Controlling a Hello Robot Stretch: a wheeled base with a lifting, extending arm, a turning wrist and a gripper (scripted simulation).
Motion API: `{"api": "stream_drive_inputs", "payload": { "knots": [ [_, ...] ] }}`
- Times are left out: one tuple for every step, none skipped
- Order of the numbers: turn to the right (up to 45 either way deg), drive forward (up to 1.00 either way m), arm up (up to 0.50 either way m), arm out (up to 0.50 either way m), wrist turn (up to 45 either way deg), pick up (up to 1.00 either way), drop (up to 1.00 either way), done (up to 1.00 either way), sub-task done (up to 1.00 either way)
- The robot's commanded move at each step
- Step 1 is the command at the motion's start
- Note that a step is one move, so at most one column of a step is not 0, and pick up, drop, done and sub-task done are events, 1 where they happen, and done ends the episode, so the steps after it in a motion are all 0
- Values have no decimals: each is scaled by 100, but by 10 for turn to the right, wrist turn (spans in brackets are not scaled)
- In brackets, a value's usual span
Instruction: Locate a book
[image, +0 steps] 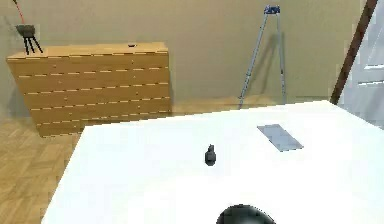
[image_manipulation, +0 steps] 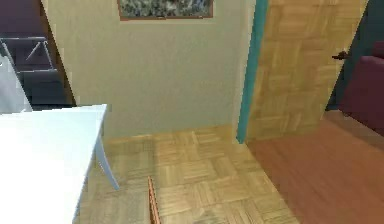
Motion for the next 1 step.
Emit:
{"api": "stream_drive_inputs", "payload": {
  "knots": [
    [-450, 0, 0, 0, 0, 0, 0, 0, 0]
  ]
}}
